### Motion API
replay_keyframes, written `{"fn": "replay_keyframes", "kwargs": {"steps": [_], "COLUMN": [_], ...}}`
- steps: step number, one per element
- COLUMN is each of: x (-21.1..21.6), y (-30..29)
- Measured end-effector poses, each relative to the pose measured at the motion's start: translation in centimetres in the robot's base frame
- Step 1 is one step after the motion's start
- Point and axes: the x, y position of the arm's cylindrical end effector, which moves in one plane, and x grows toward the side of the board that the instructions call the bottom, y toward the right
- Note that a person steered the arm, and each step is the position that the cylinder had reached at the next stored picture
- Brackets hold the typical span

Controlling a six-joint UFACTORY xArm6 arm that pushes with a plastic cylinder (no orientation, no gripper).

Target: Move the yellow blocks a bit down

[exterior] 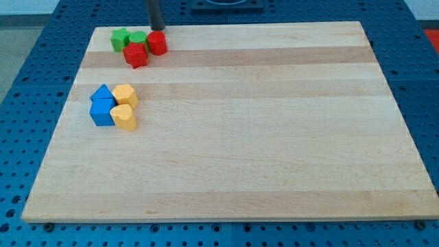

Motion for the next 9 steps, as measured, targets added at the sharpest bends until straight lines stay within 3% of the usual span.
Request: {"fn": "replay_keyframes", "kwargs": {"steps": [4,6,8,9], "x": [0.0,2.0,18.9,24.9], "y": [-11.5,-12.2,-1.8,1.1]}}
